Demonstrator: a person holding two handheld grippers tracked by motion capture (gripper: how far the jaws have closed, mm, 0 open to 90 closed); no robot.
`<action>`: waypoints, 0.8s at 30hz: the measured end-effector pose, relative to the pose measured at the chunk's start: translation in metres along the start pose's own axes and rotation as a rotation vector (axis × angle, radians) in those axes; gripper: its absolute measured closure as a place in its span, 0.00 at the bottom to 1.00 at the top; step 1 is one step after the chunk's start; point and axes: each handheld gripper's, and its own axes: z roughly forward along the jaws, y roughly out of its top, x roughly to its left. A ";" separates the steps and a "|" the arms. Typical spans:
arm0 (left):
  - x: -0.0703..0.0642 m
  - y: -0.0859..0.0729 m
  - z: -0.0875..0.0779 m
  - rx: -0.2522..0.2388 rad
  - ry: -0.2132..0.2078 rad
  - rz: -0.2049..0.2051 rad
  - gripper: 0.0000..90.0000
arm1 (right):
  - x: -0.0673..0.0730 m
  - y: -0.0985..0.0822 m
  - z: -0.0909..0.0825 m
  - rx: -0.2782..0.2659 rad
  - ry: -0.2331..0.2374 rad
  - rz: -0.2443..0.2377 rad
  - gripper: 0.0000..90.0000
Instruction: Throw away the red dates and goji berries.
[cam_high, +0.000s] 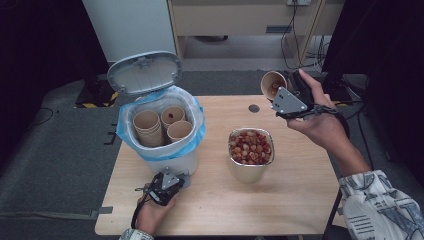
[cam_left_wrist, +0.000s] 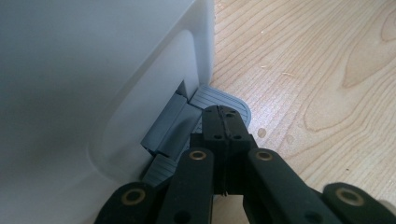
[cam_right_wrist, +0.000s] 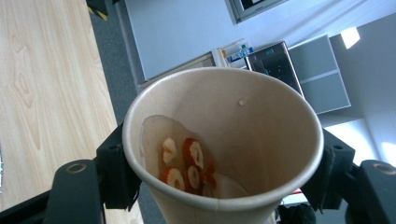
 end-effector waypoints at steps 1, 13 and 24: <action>0.000 0.000 0.000 0.000 0.000 0.000 1.00 | -0.002 0.001 -0.001 0.001 -0.002 -0.007 0.31; 0.000 0.000 0.000 0.001 0.000 0.000 1.00 | -0.006 0.010 -0.001 0.011 -0.006 -0.079 0.31; 0.000 0.000 0.000 -0.001 -0.002 -0.005 1.00 | -0.004 0.013 0.003 0.025 0.001 -0.130 0.31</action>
